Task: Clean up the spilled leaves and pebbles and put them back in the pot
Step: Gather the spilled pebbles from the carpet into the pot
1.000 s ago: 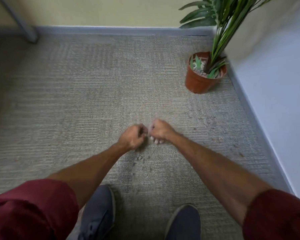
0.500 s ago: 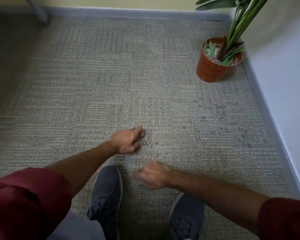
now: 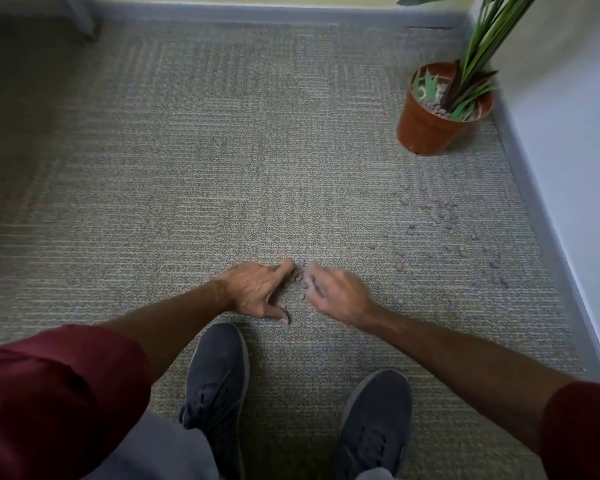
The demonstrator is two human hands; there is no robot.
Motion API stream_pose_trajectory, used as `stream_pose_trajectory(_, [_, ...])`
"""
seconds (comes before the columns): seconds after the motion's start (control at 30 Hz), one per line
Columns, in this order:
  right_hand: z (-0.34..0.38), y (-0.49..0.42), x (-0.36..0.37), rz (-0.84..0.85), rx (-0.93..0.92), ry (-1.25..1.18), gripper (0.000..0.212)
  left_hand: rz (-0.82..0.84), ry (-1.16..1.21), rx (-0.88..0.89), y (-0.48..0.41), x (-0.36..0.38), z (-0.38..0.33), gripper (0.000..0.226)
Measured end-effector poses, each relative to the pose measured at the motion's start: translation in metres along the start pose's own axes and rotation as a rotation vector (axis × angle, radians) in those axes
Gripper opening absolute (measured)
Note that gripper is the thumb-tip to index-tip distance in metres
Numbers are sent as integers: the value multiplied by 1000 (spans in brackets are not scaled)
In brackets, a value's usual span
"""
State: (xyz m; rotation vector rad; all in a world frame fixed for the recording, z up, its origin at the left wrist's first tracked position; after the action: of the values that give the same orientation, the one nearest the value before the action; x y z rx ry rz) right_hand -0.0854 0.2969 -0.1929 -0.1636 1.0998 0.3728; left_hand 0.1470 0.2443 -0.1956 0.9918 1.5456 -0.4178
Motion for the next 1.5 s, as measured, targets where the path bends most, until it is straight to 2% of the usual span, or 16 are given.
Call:
stream_pose_trajectory(0.1, [-23,4,-8,-38,127,-2,4,-20,-38,-3,-4,9,-7,84])
stream_pose_trajectory(0.27, [-25,10,-1,64,157,-80,37,-93,251,-70,-13,6,0,43])
stream_pose_trajectory(0.4, [-7,5,6,-19,229,-205,35,-214,240,-112,-15,-5,13,43])
stream_pose_trajectory(0.43, [-4,6,6,-81,201,-185,30,-228,219,-113,-15,-5,15,41])
stream_pose_trajectory(0.5, [0,13,4,-135,-42,-48,20,-241,199,-117,-13,-3,18,39])
stream_pose_trajectory(0.57, [3,26,13,4,-380,120,30,-231,187,-116,-11,0,19,41])
stream_pose_trajectory(0.63, [9,37,27,160,-485,194,43,-201,159,-101,-10,3,18,52])
stream_pose_trajectory(0.8, [20,33,39,162,-368,98,37,-30,121,-39,-9,8,15,87])
stream_pose_trajectory(0.9, [10,22,22,-9,-216,40,25,-59,192,-40,-15,7,12,77])
stream_pose_trajectory(1.0, [-11,10,2,-114,80,-14,12,-171,214,-99,-18,3,13,59])
stream_pose_trajectory(1.07, [-20,5,-4,-61,209,-69,27,-195,198,-134,-18,0,14,66])
stream_pose_trajectory(1.17, [-16,1,-3,117,251,-65,78,-127,113,-152,-17,2,15,94])
stream_pose_trajectory(1.23, [-7,-3,2,164,283,-36,95,-113,61,-146,-17,5,15,93])
stream_pose_trajectory(1.33, [-1,-13,5,143,341,-67,88,-115,89,-149,-20,6,14,79])
stream_pose_trajectory(1.43, [-1,-21,-1,82,336,-177,64,-129,122,-154,-24,4,11,61])
stream_pose_trajectory(1.5, [-4,-23,-5,62,310,-217,55,-138,129,-148,-25,2,9,53])
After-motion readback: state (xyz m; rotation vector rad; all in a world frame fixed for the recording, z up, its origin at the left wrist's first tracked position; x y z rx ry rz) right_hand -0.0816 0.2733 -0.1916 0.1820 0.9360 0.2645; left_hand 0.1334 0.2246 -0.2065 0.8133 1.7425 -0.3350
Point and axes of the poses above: each hand's wrist, its own y-axis away from the middle knuckle, its own x-axis out of the palm, z = x × y, the point moved 1 cm from there along -y, towards the middle knuckle, and after that the axes turned 3 degrees about -z, right-handed, at the moved point
